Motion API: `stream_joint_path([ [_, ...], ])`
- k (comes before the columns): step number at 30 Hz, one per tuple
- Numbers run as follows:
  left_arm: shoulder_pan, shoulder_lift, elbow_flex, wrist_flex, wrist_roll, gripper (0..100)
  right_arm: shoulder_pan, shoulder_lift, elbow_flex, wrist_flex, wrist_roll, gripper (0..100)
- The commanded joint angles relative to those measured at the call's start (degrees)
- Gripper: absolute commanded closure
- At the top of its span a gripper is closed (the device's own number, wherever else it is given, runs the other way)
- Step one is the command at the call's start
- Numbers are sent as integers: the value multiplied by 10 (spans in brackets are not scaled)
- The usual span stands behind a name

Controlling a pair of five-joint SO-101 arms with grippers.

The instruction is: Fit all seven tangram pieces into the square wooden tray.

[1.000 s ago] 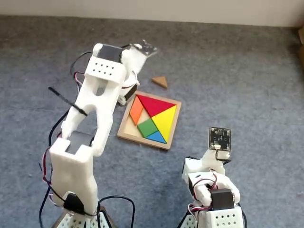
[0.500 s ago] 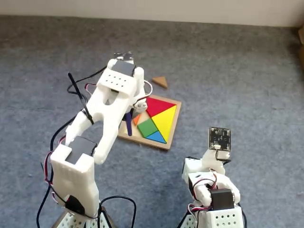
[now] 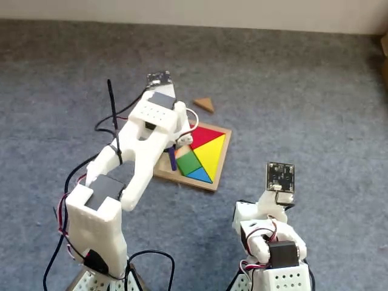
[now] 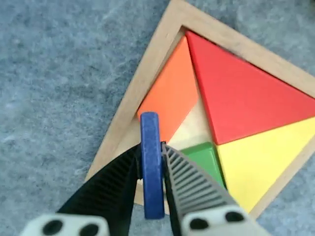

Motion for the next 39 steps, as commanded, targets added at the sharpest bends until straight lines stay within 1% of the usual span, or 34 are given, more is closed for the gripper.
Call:
stream_joint_path([
  [1, 22, -31, -3, -8, 6, 992, 10, -9, 68, -10, 4, 994],
  [12, 22, -30, 2, -6, 6, 992, 10, -9, 68, -10, 4, 994],
  [16, 22, -30, 1, 9, 6, 992, 10, -9, 68, -10, 4, 994],
  [27, 18, -30, 1, 4, 5, 992, 10, -9, 68, -10, 4, 994],
  [31, 3, -30, -3, 9, 5, 986, 10, -9, 68, -10, 4, 994],
  [33, -7, -30, -1, 8, 5, 930, 10, -9, 68, -10, 4, 994],
  [36, -17, -30, 1, 9, 7, 798, 10, -9, 68, -10, 4, 994],
  [37, -18, -30, 1, 9, 11, 774, 10, -9, 68, -10, 4, 994],
  [39, -22, -31, 0, 10, 31, 773, 10, -9, 68, -10, 4, 994],
])
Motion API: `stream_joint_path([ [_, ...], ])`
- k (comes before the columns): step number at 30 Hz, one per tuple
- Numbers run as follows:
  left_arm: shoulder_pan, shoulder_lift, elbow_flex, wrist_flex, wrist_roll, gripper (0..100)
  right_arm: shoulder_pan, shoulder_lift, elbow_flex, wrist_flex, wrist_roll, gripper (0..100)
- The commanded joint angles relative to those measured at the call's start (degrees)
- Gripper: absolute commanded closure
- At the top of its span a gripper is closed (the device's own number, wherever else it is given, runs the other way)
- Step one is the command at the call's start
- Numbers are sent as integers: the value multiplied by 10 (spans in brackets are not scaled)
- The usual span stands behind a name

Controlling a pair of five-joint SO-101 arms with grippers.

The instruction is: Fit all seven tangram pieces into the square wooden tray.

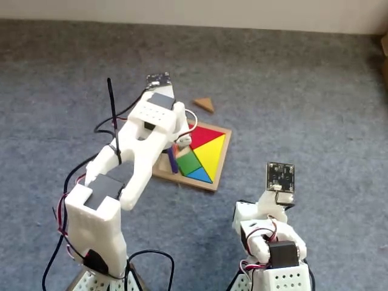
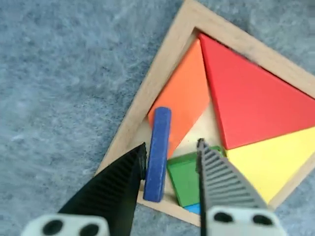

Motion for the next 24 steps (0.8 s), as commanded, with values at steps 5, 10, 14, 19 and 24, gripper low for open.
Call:
stream_joint_path([
  [5, -13, -36, -4, 8, 28, 816, 10, -9, 68, -10, 4, 994],
  [10, -22, -37, -15, 40, 28, 840, 10, -9, 68, -9, 4, 994],
  [14, -22, -37, -51, 104, 27, 839, 10, -9, 68, -9, 4, 994],
  [19, -23, -36, -62, 142, 27, 838, 10, -9, 68, -9, 4, 994],
  [24, -33, -36, -64, 154, 27, 839, 10, -9, 68, -9, 4, 994],
])
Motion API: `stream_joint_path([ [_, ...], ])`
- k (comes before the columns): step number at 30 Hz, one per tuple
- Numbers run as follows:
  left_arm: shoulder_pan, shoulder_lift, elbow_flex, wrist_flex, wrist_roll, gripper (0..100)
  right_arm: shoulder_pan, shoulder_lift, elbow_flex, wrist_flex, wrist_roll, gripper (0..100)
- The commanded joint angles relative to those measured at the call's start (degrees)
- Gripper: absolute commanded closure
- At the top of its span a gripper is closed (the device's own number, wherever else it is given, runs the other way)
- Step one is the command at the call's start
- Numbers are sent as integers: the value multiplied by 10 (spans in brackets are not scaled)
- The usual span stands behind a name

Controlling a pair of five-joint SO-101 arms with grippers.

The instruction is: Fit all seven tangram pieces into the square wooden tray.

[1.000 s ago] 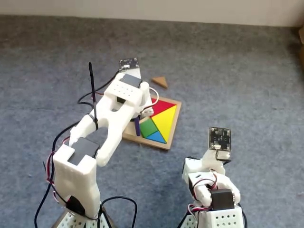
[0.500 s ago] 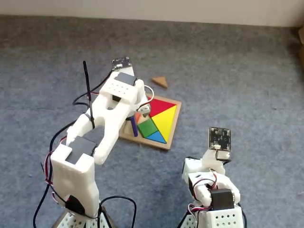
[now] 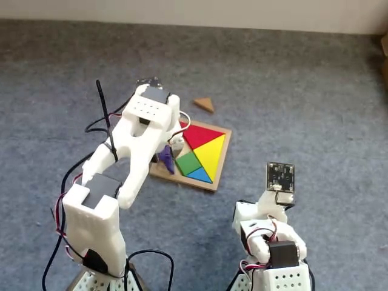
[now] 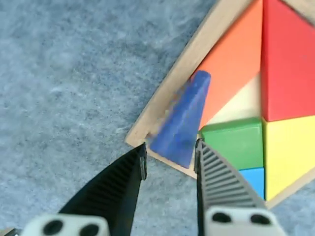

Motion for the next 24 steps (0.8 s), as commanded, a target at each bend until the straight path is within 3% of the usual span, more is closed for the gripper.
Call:
stream_joint_path([
  [1, -22, -36, -29, 20, 4, 839, 10, -9, 68, -9, 4, 994],
  [6, -51, -37, -40, 25, -10, 839, 10, -9, 68, -9, 4, 994],
  [12, -81, -37, -104, 97, -25, 839, 10, -9, 68, -9, 4, 994],
  [20, -152, 8, -114, 83, -25, 839, 10, -9, 68, -9, 4, 994],
  [24, -146, 69, -135, 87, -26, 839, 10, -9, 68, -9, 4, 994],
])
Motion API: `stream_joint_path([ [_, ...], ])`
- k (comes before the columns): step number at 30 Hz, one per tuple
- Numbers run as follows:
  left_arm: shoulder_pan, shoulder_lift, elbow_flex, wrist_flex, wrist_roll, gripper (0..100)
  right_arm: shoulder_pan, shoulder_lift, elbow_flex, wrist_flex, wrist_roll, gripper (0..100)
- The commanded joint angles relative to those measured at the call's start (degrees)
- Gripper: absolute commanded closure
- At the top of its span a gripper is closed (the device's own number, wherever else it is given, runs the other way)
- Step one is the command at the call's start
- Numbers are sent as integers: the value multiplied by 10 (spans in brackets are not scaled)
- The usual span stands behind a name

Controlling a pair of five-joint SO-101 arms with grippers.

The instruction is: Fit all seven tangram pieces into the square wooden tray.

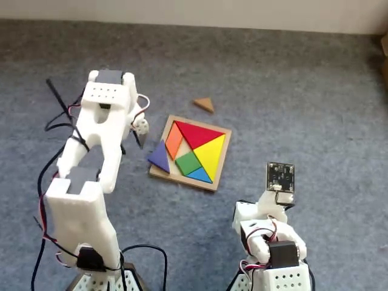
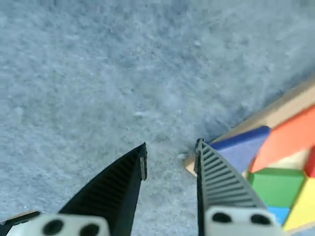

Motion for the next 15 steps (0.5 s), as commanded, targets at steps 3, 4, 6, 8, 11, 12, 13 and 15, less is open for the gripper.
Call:
stream_joint_path([
  [3, 23, 66, -53, 1, -9, 839, 10, -9, 68, -9, 4, 994],
  [4, 34, 76, -56, 1, -9, 840, 10, -9, 68, -9, 4, 994],
  [6, 56, 86, -61, 1, -9, 840, 10, -9, 68, -9, 4, 994],
  [8, 80, 83, -60, 16, -9, 840, 10, -9, 68, -9, 4, 994],
  [11, 116, 83, -61, 44, -9, 840, 10, -9, 68, -9, 4, 994],
  [12, 129, 83, -61, 47, -9, 840, 10, -9, 68, -9, 4, 994],
  [13, 138, 83, -61, 49, -9, 840, 10, -9, 68, -9, 4, 994],
  [15, 149, 83, -61, 49, -9, 840, 10, -9, 68, -9, 4, 994],
])
